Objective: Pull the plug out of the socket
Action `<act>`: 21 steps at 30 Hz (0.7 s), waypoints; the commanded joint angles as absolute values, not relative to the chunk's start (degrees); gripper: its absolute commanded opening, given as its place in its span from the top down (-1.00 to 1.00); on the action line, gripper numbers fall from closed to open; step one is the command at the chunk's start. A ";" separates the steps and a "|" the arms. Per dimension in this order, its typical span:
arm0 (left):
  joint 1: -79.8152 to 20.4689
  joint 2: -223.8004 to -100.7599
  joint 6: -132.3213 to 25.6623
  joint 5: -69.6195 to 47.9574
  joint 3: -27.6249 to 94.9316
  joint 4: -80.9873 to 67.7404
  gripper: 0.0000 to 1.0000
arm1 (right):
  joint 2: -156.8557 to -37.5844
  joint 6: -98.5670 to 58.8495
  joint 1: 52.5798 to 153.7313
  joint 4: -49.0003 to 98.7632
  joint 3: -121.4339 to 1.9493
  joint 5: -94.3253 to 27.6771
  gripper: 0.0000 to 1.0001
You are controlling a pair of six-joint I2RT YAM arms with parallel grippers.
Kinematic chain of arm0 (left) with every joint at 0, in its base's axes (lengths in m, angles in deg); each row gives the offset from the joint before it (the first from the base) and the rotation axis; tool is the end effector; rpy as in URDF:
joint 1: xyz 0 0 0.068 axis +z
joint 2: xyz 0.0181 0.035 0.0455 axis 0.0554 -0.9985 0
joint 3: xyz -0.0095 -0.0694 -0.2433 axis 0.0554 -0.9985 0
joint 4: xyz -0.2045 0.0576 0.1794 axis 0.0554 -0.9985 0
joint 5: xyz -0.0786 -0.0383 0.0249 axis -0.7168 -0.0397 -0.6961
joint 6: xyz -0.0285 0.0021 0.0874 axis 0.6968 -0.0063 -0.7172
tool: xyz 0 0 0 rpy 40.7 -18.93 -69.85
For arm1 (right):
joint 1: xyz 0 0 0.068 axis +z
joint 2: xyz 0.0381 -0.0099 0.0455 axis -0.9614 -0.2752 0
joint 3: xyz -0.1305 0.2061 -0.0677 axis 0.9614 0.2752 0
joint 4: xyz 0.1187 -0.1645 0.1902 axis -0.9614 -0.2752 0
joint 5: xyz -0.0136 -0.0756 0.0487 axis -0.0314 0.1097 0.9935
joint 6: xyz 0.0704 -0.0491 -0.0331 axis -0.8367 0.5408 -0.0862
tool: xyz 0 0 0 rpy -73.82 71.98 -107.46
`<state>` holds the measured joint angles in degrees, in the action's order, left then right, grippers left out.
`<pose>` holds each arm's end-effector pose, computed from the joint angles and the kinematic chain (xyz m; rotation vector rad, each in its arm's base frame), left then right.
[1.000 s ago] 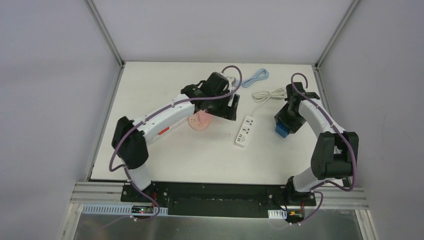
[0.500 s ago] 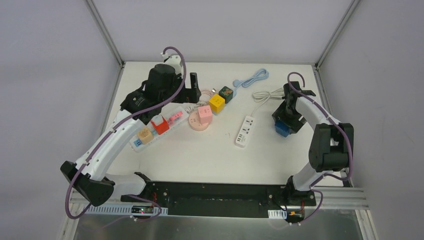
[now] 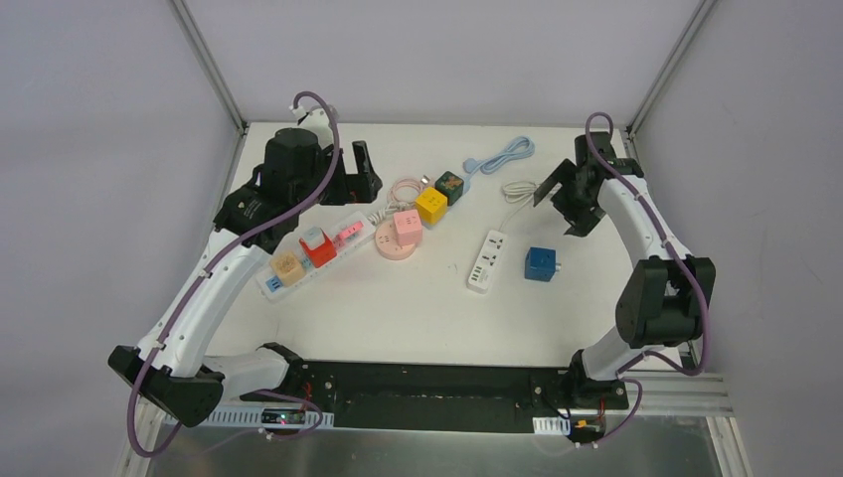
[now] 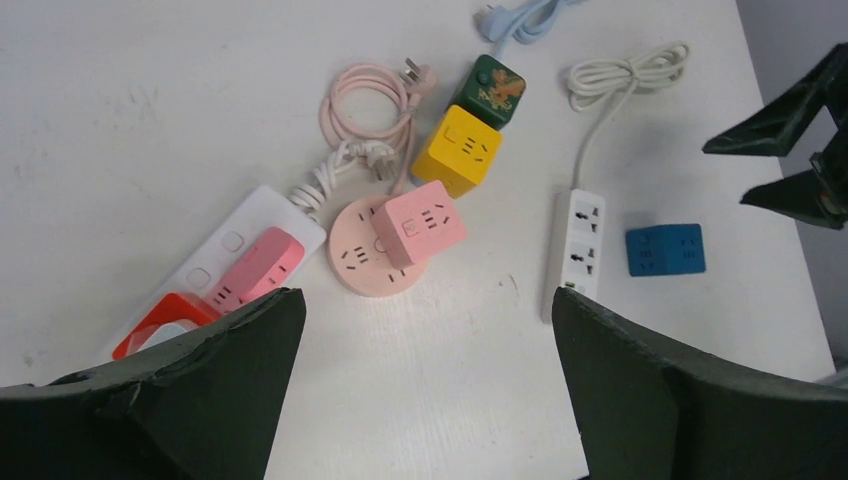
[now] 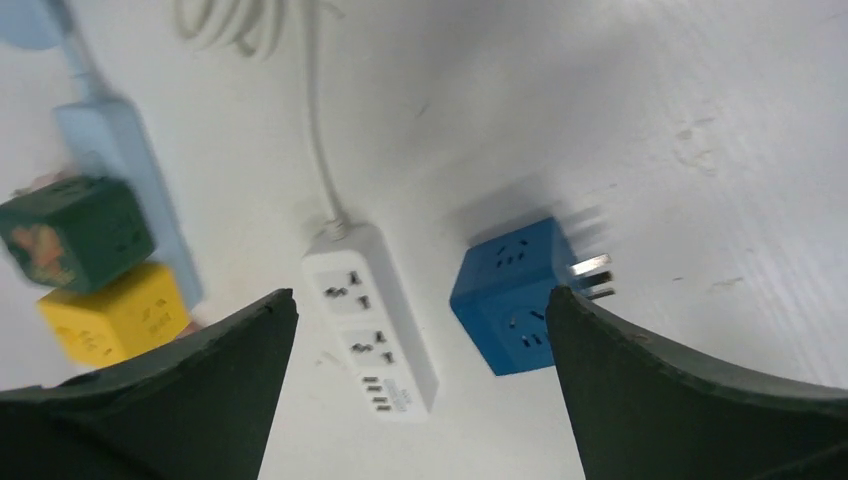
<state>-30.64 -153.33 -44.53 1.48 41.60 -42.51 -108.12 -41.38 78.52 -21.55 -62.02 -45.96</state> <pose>0.2783 -0.1380 0.4034 0.0726 1.9509 -0.4898 0.3728 0.0222 0.2145 0.5728 2.5697 0.0814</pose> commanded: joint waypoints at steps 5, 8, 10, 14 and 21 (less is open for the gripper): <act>-29.89 -161.36 -39.40 -12.96 44.57 -40.72 -0.93 | -105.12 -45.00 82.70 -9.36 -60.03 -20.52 -0.89; -29.89 -167.88 -37.75 -14.78 47.98 -40.59 -0.89 | -106.50 -45.72 85.24 -7.12 -59.73 -19.83 -0.94; -29.89 -172.75 -37.01 -15.70 50.70 -40.58 -0.87 | -107.69 -46.09 86.40 -5.66 -59.70 -19.09 -0.94; -29.89 -183.36 -37.07 -17.61 57.33 -41.27 -0.83 | -110.18 -46.06 87.38 -5.24 -60.55 -17.99 -0.92; -28.57 -199.08 -33.15 -24.65 63.70 -35.63 -0.69 | -112.23 -41.15 89.13 -9.51 -63.33 -21.09 -0.79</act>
